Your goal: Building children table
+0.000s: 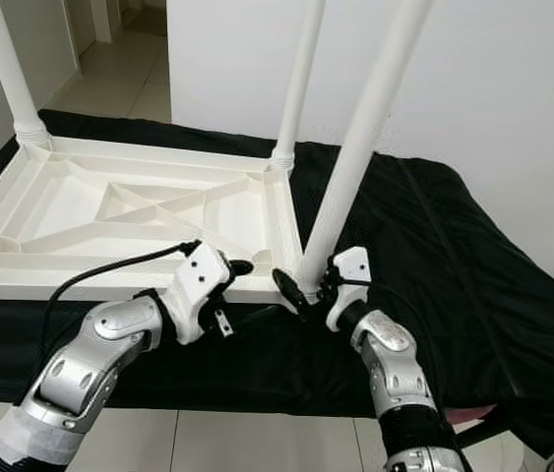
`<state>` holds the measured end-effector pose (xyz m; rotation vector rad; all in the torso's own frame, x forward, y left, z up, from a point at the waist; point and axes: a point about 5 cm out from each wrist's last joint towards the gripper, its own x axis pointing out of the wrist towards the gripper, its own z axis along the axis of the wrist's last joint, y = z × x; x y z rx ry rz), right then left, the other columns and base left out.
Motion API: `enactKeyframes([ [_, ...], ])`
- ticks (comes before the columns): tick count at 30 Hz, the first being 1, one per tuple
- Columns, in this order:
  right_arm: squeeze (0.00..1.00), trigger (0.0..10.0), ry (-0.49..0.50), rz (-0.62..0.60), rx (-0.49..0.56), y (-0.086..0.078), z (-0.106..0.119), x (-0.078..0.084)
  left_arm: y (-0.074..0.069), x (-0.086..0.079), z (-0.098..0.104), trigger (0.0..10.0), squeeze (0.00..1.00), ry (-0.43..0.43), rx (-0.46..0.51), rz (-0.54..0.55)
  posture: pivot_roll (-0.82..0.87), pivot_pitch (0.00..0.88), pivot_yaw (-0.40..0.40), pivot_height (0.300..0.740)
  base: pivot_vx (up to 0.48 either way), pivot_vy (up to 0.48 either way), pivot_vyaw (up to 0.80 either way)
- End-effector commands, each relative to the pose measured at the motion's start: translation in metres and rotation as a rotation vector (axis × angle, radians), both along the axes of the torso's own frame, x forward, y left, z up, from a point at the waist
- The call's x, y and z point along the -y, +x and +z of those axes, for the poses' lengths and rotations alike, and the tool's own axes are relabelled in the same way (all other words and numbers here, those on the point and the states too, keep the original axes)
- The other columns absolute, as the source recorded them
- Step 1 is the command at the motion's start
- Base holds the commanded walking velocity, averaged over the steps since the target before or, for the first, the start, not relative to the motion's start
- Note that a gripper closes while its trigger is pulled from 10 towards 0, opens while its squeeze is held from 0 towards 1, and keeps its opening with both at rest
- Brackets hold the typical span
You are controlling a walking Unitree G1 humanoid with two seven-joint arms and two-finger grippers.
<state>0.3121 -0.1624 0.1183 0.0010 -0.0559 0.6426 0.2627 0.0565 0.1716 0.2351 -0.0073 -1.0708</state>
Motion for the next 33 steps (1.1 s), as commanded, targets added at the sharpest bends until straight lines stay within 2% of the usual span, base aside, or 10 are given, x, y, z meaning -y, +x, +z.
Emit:
enactKeyframes([
  [1, 0.0, 10.0, -0.021, 0.0, 0.0, 0.004, 0.0, 0.008, -0.008, 0.005, -0.002, 10.0, 0.0, 0.002, -0.038, -0.09, 0.0, 0.0, -0.095, 0.74, 0.0, 0.0, 0.0],
  [9, 0.0, 10.0, -0.074, 0.042, -0.01, 0.012, 0.0, 0.014, -0.012, 0.004, 0.001, 10.0, 0.0, -0.003, -0.045, -0.13, 0.01, 0.0, -0.111, 0.74, 0.0, 0.0, 0.0],
  [19, 0.0, 10.0, -0.122, 0.085, -0.035, 0.018, -0.007, 0.013, -0.018, 0.004, -0.001, 10.0, 0.0, 0.01, -0.056, -0.163, 0.03, 0.0, -0.122, 0.74, 0.0, 0.0, 0.0],
  [20, 0.0, 3.4, -0.127, 0.101, -0.046, 0.019, -0.009, 0.013, -0.019, 0.005, -0.001, 10.0, 0.0, 0.013, -0.055, -0.162, 0.05, 0.0, -0.135, 0.74, 0.0, 0.0, 0.0],
  [21, 0.0, 3.4, -0.127, 0.101, -0.046, 0.019, -0.009, 0.013, -0.019, 0.005, -0.001, 10.0, 0.0, 0.013, -0.055, -0.162, 0.05, 0.0, -0.135, 0.74, 0.0, 0.0, 0.0],
  [22, 0.0, 1.5, -0.141, 0.109, -0.053, 0.02, -0.012, 0.011, -0.018, 0.004, -0.001, 10.0, 0.0, 0.014, -0.054, -0.152, 0.05, 0.0, -0.137, 0.74, 0.0, 0.0, 0.0],
  [23, 0.0, 1.5, -0.141, 0.109, -0.053, 0.02, -0.012, 0.011, -0.018, 0.004, -0.001, 10.0, 0.0, 0.014, -0.054, -0.152, 0.05, 0.0, -0.137, 0.74, 0.0, 0.0, 0.0],
  [24, 0.0, 0.0, -0.147, 0.115, -0.059, 0.021, -0.014, 0.01, -0.017, 0.004, -0.001, 10.0, 0.0, 0.014, -0.05, -0.141, 0.05, 0.0, -0.14, 0.74, 0.0, 0.0, 0.0],
  [33, 0.0, 0.0, -0.153, 0.133, -0.07, 0.019, -0.019, 0.007, -0.011, 0.005, 0.001, 10.0, 0.0, 0.013, -0.033, -0.122, 0.04, 0.0, -0.137, 0.74, 0.0, 0.0, 0.0],
])
